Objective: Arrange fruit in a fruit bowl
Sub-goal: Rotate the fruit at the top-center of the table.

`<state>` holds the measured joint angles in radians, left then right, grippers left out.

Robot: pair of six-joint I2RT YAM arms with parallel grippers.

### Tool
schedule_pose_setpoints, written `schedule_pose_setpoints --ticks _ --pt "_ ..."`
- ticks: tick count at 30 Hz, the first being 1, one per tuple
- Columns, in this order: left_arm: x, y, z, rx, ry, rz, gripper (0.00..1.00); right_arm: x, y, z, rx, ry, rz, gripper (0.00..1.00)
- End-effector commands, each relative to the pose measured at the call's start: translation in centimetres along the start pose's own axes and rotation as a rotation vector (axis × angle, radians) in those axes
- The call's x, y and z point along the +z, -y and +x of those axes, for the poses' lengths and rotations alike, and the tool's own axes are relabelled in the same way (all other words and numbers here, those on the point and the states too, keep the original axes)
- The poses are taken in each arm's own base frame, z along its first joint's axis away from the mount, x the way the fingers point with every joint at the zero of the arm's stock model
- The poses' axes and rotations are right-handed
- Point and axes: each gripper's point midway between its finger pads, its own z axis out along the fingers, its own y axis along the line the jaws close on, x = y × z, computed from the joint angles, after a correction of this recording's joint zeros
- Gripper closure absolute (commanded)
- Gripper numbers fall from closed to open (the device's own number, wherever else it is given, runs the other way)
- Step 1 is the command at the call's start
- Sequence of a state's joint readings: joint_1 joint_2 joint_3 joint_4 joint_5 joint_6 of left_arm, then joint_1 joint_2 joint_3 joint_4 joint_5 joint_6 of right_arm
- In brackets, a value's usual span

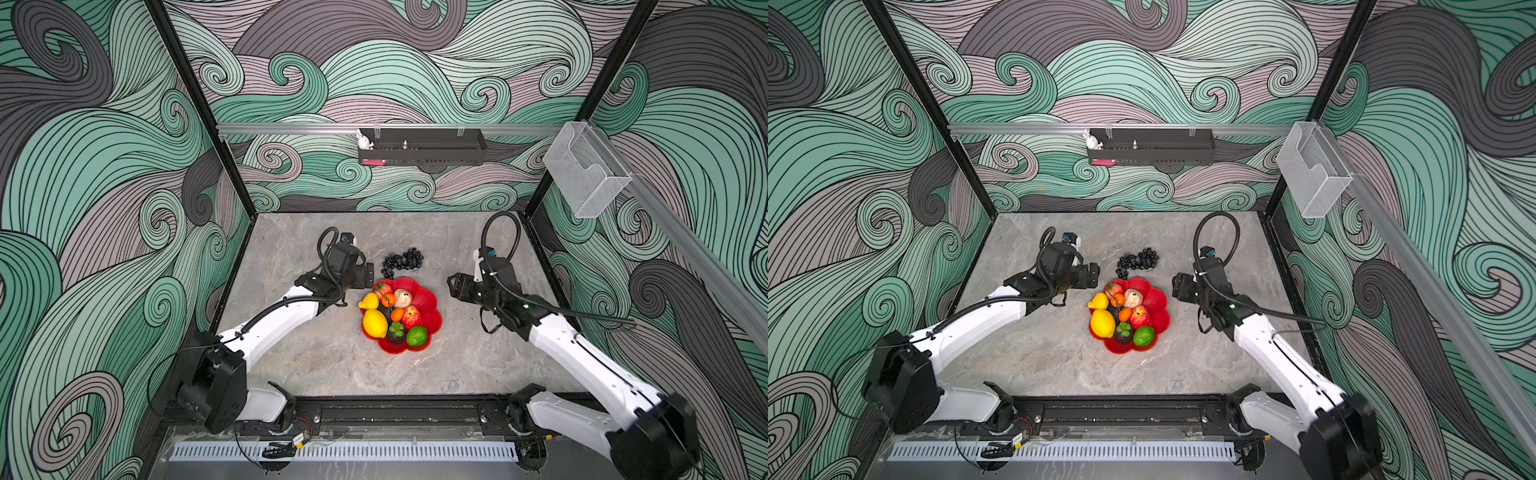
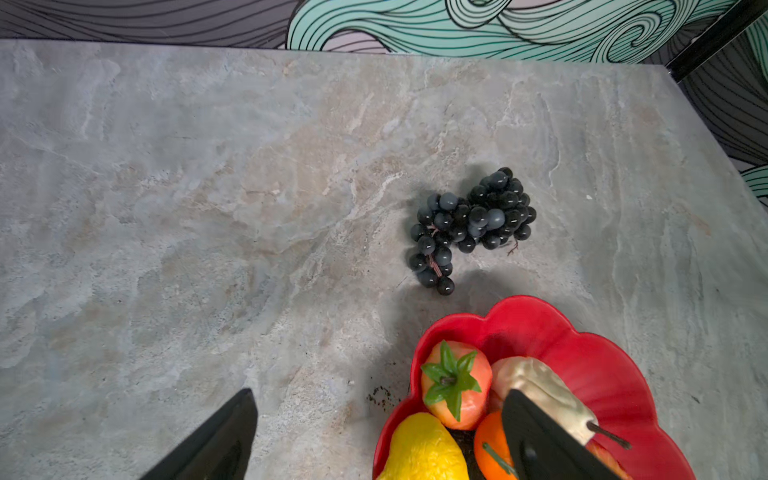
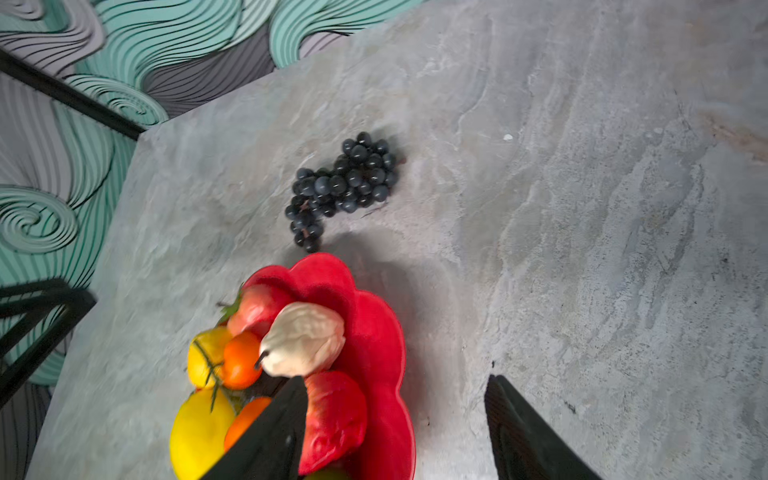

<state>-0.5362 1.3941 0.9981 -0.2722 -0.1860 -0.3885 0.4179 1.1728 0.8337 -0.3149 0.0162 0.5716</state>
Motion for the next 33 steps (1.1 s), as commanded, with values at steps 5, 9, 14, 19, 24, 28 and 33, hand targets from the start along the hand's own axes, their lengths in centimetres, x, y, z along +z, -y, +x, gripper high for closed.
schedule_pose_setpoints --ticks 5,9,14,19,24,28,33 --pt "-0.9 -2.3 0.7 -0.080 0.043 -0.033 0.06 7.9 -1.7 -4.0 0.170 -0.064 -0.116 0.35" --pt "-2.1 -3.2 1.0 -0.104 0.172 -0.016 0.06 12.4 -0.9 -5.8 0.256 -0.115 -0.170 0.35" --pt "-2.6 -4.8 1.9 -0.102 0.241 -0.055 0.04 17.0 -1.0 -7.9 0.276 -0.129 -0.210 0.27" --pt "-3.2 -5.1 2.4 -0.111 0.313 -0.029 0.03 20.8 -1.0 -9.0 0.280 -0.174 -0.212 0.20" --pt "-3.4 -5.0 2.7 -0.103 0.330 -0.005 0.03 23.9 -2.3 -9.4 0.280 -0.204 -0.305 0.25" --pt "-3.9 -4.9 2.9 -0.103 0.359 0.019 0.03 25.1 -2.4 -8.6 0.267 -0.247 -0.294 0.25" --pt "-3.8 -5.1 3.0 -0.109 0.358 0.008 0.04 25.8 -2.7 -6.7 0.297 -0.295 -0.292 0.20"
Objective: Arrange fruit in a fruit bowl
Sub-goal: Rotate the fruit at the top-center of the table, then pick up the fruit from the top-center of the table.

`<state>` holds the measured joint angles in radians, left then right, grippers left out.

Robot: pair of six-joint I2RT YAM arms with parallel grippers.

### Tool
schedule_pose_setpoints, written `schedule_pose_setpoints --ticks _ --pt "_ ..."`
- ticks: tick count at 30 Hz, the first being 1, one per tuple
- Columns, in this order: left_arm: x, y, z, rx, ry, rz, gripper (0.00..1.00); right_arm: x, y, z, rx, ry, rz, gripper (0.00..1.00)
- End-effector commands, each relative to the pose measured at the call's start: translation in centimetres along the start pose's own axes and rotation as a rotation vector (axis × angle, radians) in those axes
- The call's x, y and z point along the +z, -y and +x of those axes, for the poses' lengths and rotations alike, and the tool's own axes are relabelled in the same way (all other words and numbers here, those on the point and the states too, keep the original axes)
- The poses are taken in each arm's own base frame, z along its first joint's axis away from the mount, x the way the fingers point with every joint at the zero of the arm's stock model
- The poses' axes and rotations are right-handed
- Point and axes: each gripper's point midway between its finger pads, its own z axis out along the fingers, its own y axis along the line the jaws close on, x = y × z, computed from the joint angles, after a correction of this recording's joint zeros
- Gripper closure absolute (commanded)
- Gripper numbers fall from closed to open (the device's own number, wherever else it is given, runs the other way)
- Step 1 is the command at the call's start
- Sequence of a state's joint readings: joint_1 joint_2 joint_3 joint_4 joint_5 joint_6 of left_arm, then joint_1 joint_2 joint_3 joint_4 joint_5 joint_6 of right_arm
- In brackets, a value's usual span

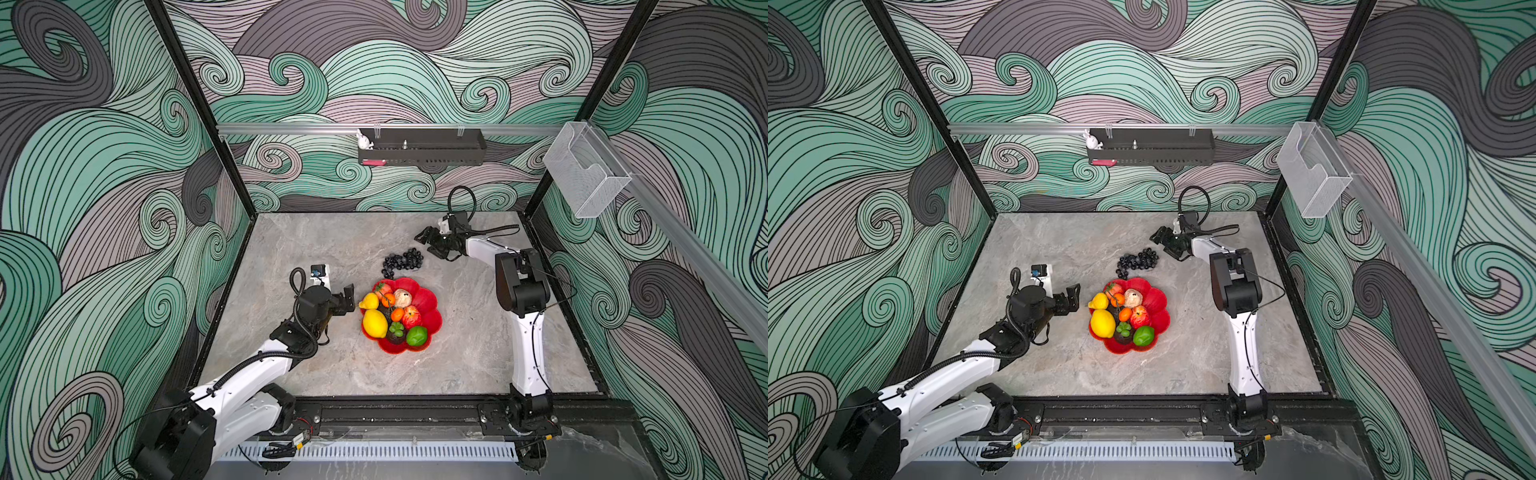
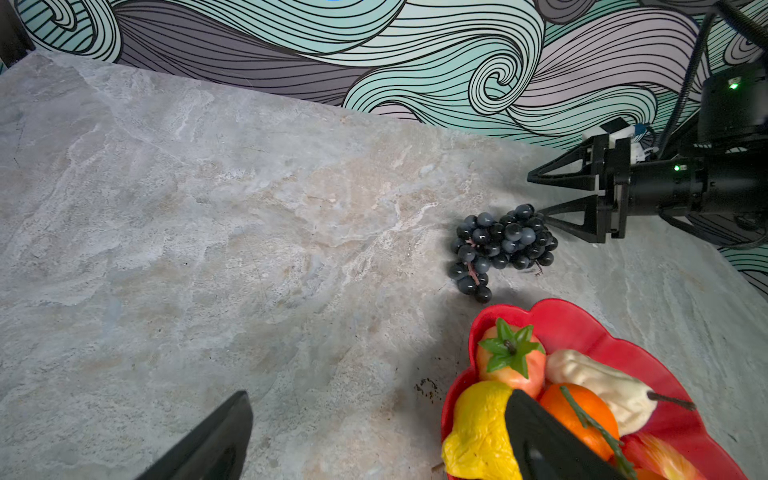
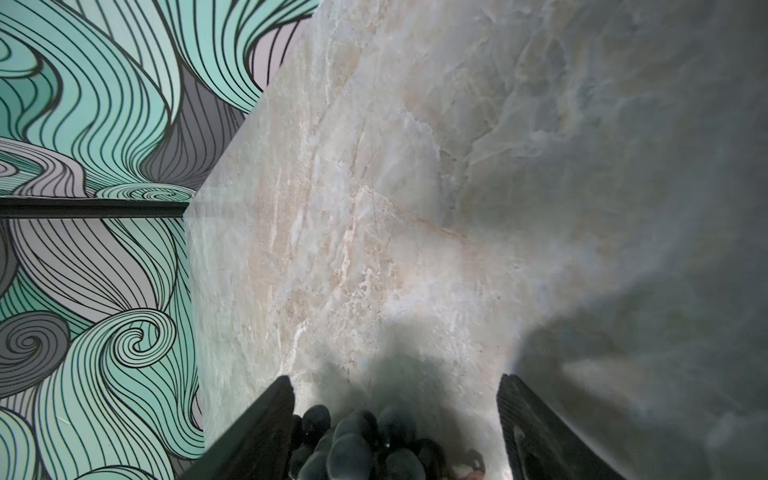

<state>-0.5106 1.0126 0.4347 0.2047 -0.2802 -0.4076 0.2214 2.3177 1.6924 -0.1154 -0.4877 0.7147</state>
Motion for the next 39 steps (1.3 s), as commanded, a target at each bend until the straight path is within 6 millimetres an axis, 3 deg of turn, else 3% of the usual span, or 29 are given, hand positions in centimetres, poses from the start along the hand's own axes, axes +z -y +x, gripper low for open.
schedule_pose_setpoints --ticks 1,8,16,23,27,39 --pt "0.1 0.3 -1.6 -0.007 0.047 0.004 0.04 0.6 -0.9 1.5 0.003 -0.042 -0.036 0.20" --pt "0.0 0.2 -1.5 -0.008 0.047 0.004 0.04 0.3 -2.6 3.6 -0.024 -0.059 -0.064 0.18" --pt "0.1 0.3 -1.4 -0.006 0.044 0.008 0.04 -3.0 -5.0 4.0 -0.103 0.005 -0.122 0.33" --pt "0.1 0.3 -1.4 -0.004 0.044 0.012 0.04 -3.3 -6.0 5.7 -0.042 -0.018 -0.221 0.49" --pt "0.1 0.3 -1.4 -0.005 0.045 0.011 0.04 -3.8 -4.9 5.9 -0.046 0.003 -0.171 0.49" --pt "0.3 0.4 -1.4 -0.003 0.037 0.008 0.04 -5.8 0.2 4.0 0.053 0.093 -0.003 0.55"
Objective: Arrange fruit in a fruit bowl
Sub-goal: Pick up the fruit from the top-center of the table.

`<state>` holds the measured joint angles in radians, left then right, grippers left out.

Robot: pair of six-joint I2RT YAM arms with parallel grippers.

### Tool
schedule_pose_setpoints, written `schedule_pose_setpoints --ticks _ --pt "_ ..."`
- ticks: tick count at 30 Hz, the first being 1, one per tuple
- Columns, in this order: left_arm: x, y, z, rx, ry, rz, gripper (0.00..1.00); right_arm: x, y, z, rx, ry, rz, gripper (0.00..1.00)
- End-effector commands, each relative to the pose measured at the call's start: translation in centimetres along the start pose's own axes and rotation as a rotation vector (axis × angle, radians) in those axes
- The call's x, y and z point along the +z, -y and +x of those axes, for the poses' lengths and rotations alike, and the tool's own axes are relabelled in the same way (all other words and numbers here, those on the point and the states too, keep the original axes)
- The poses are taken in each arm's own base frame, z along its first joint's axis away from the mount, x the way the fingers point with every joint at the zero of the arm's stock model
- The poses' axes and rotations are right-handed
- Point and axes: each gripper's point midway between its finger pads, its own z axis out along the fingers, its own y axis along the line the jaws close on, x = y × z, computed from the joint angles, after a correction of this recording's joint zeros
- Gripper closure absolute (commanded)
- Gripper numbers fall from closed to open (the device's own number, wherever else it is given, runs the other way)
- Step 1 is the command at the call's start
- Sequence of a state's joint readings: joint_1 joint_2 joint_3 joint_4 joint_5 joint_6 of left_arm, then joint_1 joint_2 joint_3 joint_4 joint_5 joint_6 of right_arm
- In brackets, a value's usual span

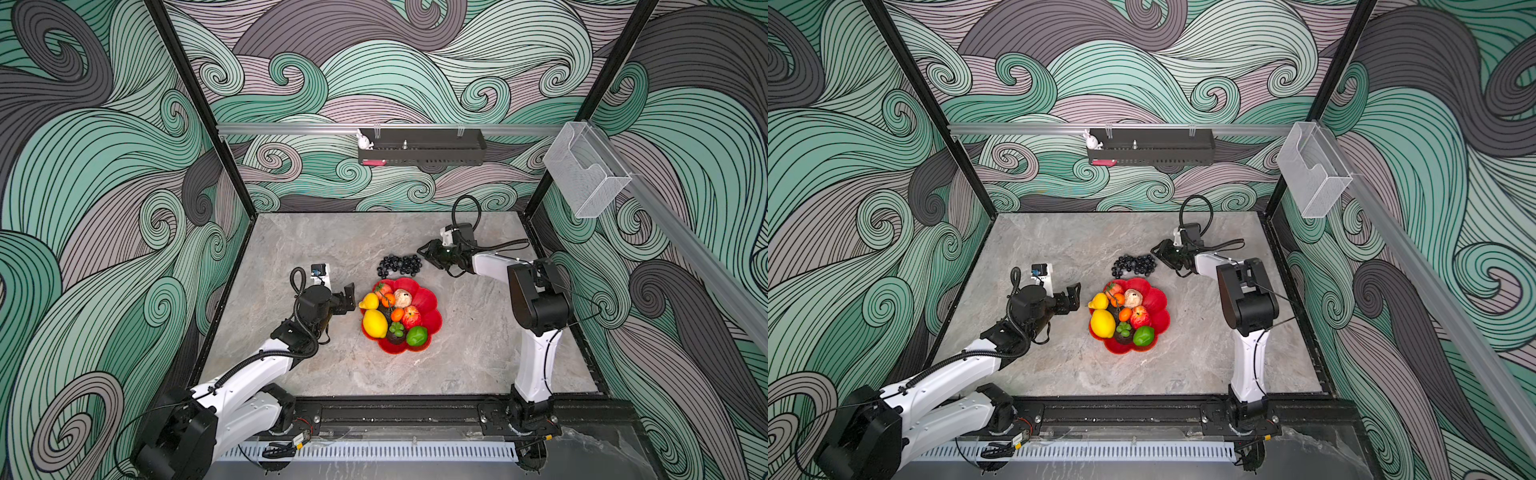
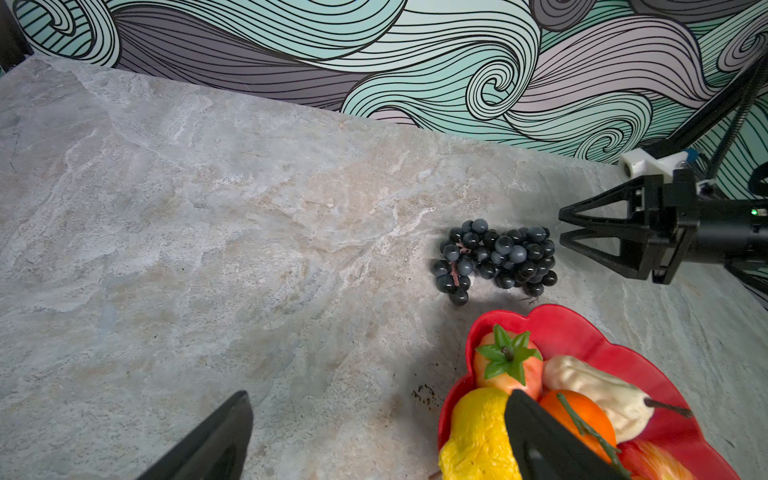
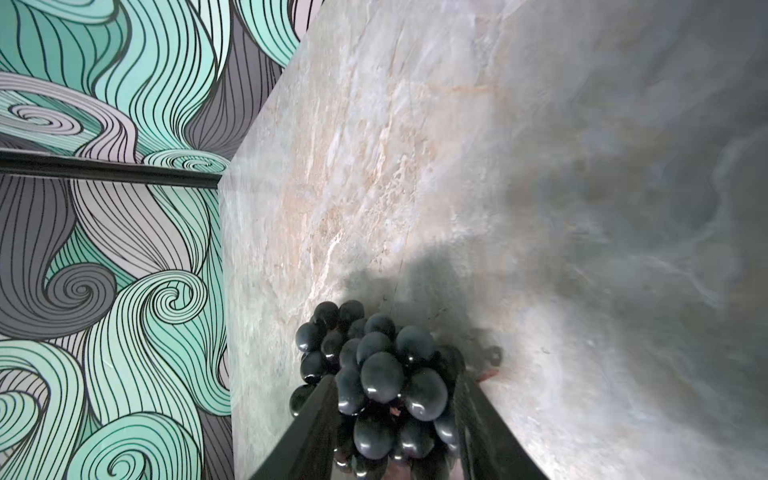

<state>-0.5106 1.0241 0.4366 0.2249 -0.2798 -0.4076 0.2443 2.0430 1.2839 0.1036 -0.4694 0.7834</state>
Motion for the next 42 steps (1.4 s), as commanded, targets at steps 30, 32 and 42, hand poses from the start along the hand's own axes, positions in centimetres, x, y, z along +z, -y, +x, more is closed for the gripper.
schedule_pose_setpoints --ticks 30,32,42 --pt "0.0 0.1 -1.2 -0.003 0.032 -0.001 0.04 4.2 3.1 3.0 0.320 -0.085 0.084 0.72" --pt "0.0 0.1 -1.1 -0.003 0.032 -0.001 0.04 4.4 2.8 3.1 0.322 -0.092 0.079 0.73" --pt "0.0 0.1 -1.2 -0.005 0.033 -0.003 0.04 4.2 -1.2 3.6 0.265 -0.110 -0.007 0.67"
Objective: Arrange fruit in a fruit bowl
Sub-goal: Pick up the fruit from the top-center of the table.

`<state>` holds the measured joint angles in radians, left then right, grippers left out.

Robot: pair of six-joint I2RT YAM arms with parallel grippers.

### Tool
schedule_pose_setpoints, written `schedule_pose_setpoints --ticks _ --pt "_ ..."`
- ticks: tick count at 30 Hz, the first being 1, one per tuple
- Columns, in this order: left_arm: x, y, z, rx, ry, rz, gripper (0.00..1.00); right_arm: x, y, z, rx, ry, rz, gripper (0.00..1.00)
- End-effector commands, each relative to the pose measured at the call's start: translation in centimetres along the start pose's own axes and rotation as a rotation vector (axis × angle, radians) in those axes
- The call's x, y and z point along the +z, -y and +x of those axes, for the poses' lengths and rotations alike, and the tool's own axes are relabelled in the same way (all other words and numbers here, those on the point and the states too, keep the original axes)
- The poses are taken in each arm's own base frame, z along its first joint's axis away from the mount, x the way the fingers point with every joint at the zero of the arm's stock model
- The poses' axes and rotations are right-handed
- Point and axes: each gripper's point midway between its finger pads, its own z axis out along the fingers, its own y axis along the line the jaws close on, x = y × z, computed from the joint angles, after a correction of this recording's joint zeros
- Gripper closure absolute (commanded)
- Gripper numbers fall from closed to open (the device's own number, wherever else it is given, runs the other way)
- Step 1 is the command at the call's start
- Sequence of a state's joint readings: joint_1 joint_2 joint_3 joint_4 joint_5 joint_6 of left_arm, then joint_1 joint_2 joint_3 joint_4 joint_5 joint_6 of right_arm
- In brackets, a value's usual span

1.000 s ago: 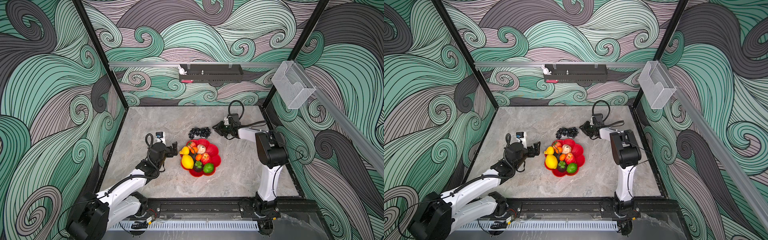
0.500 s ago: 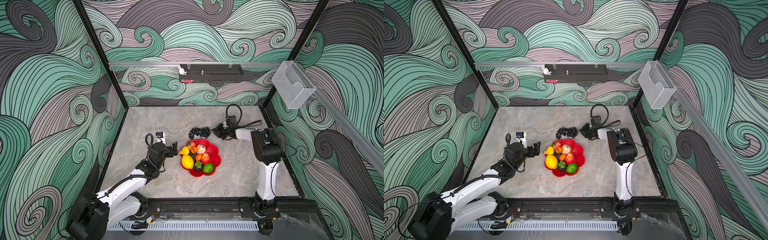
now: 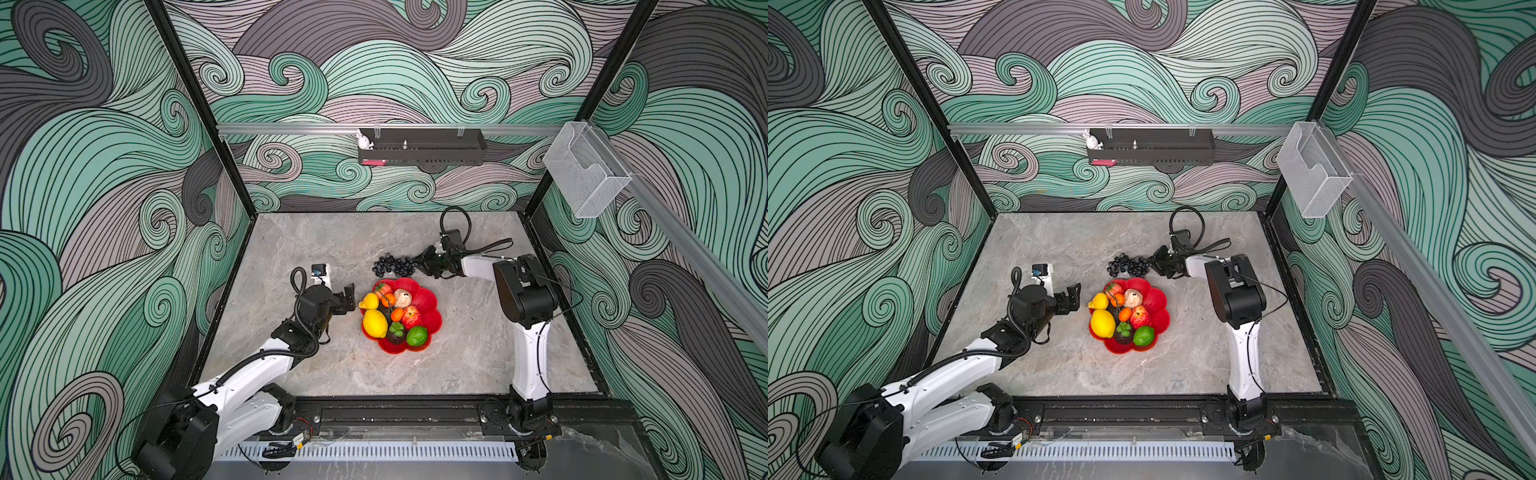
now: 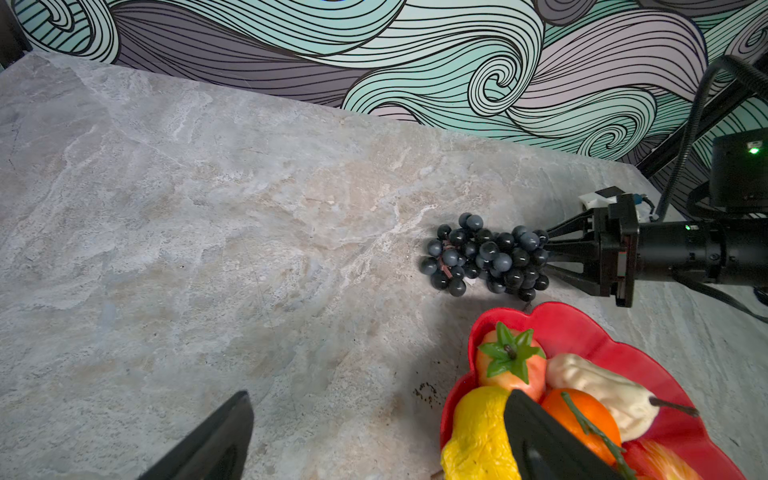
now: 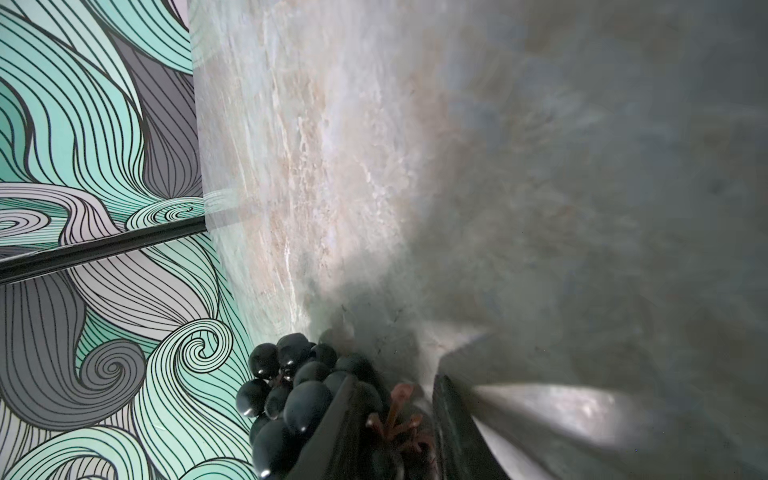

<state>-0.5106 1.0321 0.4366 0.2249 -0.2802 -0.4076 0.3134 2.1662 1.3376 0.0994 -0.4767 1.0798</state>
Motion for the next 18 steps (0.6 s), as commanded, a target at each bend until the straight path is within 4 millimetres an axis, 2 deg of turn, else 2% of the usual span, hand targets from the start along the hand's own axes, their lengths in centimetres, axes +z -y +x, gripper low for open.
schedule_pose_setpoints --ticks 1,8,18 --pt "-0.1 0.1 -1.4 -0.008 0.040 -0.001 0.04 -0.1 -2.3 0.6 -0.029 -0.020 -0.053 0.67" --pt "-0.1 0.1 -1.4 -0.007 0.039 -0.002 0.04 0.5 -4.7 2.4 -0.065 -0.065 -0.121 0.68" --pt "-0.2 0.0 -1.4 -0.010 0.043 -0.002 0.04 1.7 -3.9 2.4 -0.088 -0.070 -0.086 0.75"
